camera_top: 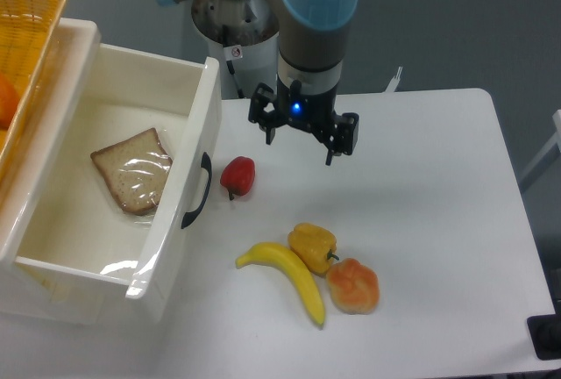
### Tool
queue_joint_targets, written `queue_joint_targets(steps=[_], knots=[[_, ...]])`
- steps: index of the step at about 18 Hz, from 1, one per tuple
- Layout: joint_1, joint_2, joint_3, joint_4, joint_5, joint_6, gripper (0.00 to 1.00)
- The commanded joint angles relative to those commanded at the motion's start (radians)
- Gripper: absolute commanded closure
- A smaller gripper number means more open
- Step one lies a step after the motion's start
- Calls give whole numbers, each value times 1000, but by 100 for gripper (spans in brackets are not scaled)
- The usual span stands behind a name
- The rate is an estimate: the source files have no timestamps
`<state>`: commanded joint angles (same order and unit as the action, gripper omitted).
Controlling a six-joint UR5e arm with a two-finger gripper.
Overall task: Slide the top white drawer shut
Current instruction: 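Lower the gripper toward the table beside the open white drawer's front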
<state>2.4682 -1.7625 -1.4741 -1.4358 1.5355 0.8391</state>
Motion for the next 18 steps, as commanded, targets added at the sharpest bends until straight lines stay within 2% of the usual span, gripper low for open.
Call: queue_joint_targets(steps=[6,9,18], knots=[[-2,-28,-25,31,18,-5,0],[-2,-46,-38,37,28,-66,0],[-2,-143,-51,57,40,-129,0]])
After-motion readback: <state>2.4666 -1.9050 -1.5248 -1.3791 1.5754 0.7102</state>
